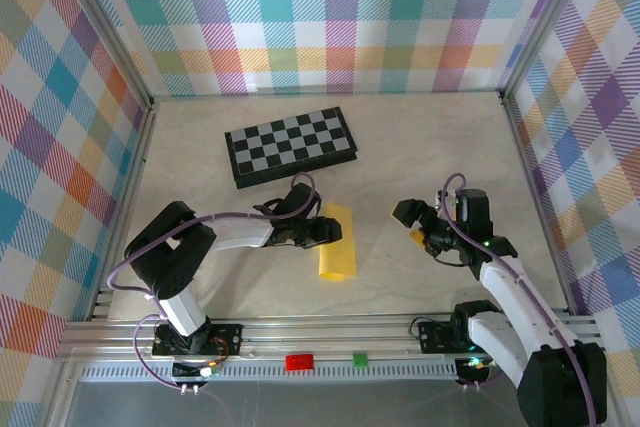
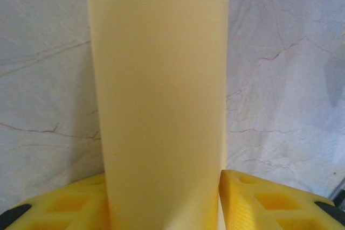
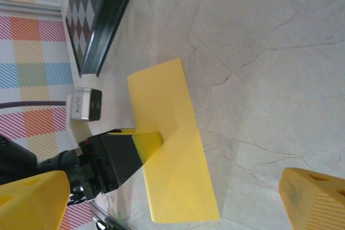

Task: Fold a paper plane with a square sheet of paper (pick it up from the middle)

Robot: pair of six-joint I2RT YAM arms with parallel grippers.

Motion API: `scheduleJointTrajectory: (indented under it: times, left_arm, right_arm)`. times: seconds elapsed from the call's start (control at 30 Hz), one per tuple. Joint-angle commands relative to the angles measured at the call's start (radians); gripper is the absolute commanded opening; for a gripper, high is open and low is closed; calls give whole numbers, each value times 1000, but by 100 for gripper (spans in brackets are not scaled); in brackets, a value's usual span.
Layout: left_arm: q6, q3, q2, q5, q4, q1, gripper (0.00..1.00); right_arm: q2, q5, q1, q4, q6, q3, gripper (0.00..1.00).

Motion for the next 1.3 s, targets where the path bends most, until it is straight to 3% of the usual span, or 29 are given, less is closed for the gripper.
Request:
scheduleJointTrajectory:
  times: [0.0,0.23,0.53,0.83,1.27]
  left_arm:
    - [86,29,-42,-63,-146,4,55]
    - [168,73,-77,-134,-277,5,64]
    - [212,72,-77,-163,-334,19,58]
    - [215,89,-47,-154,-335,28,60]
    - [179,83,21,-127,-259,28,66]
  right_arm:
    - [47,-17,25,32,-31,21,98]
    - [179,16,115,128,-25,41,92]
    - [286,62,217,227,11,50,84]
    - [322,80,266,270,50,46,81]
    - [476,74,364,352,91,100,54]
